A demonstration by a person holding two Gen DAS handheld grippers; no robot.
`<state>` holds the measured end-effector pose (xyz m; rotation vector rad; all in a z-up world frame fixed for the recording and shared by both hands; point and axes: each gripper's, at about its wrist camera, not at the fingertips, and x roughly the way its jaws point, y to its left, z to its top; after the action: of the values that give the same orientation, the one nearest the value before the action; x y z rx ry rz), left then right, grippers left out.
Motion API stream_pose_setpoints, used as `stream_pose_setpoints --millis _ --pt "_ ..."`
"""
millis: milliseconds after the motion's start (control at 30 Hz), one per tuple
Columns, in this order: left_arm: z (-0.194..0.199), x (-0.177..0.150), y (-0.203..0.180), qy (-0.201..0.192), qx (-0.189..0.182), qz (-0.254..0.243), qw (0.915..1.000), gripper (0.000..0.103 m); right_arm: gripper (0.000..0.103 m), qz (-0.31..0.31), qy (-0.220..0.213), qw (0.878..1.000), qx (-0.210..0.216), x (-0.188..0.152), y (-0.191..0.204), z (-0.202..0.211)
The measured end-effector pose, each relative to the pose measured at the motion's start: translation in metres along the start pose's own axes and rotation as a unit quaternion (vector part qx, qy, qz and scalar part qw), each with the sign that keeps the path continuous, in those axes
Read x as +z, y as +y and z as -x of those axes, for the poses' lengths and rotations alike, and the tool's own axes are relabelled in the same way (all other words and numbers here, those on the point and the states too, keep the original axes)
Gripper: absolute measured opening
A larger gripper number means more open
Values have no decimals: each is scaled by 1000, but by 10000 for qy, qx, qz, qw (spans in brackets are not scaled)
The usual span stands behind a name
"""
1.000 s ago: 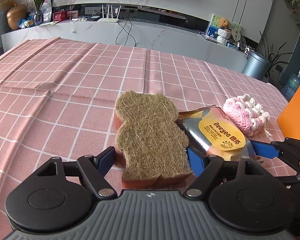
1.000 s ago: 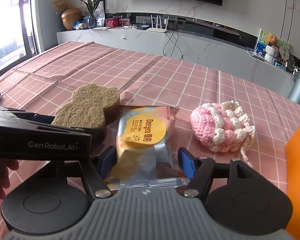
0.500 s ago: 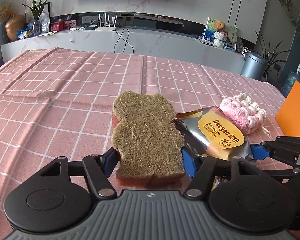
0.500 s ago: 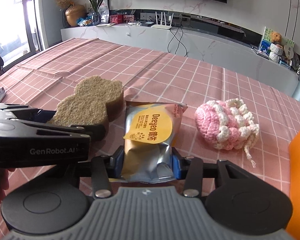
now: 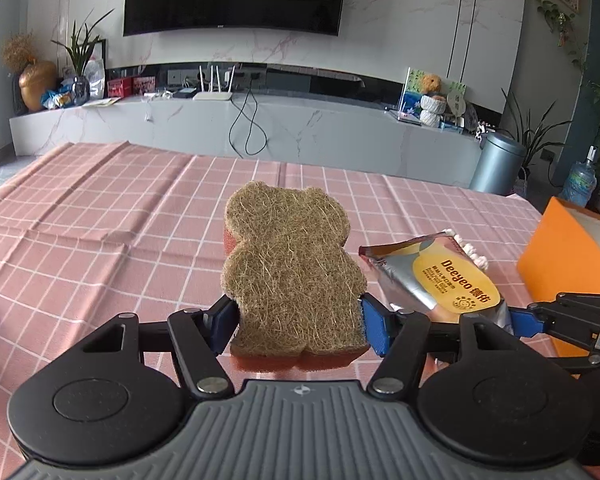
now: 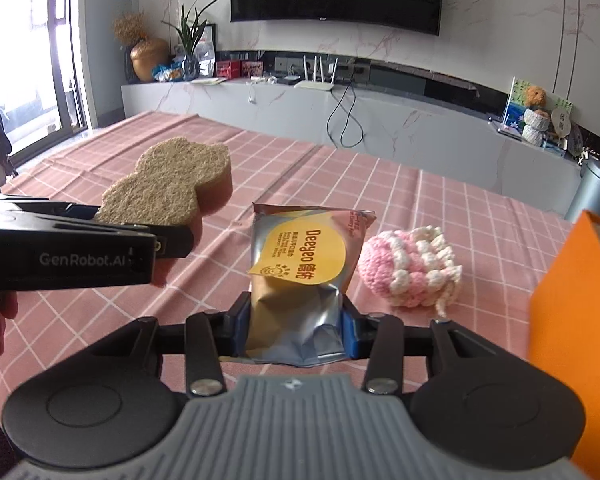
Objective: Organize soft objects
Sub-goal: 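Carry the snack bag and brown sponge over the orange box with both tools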
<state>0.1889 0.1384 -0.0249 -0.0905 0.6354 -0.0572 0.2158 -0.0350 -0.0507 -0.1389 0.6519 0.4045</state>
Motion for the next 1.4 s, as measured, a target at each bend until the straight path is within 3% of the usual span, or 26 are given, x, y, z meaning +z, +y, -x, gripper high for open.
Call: stream_pose_setpoints --millis 367,767,1100,1233,1400 --pt "55 3 -34 -385 -206 -201 9988 73 43 -352 -632 9971 -239 -7 -33 92" --pt "85 6 -101 -715 -908 -775 9903 73 43 -758 -1084 9881 -789 -36 -86 178" --pt "62 17 -166 -520 -1689 -1200 9769 73 44 -797 -962 9832 -1331 -53 -153 221" --pt "45 21 -197 -350 -1959 -1511 9683 73 44 -729 -654 9823 -1598 -58 -184 222" --pt "20 25 -233 -78 -2069 -2018 9573 73 44 -759 -378 9832 -1614 -57 -220 211"
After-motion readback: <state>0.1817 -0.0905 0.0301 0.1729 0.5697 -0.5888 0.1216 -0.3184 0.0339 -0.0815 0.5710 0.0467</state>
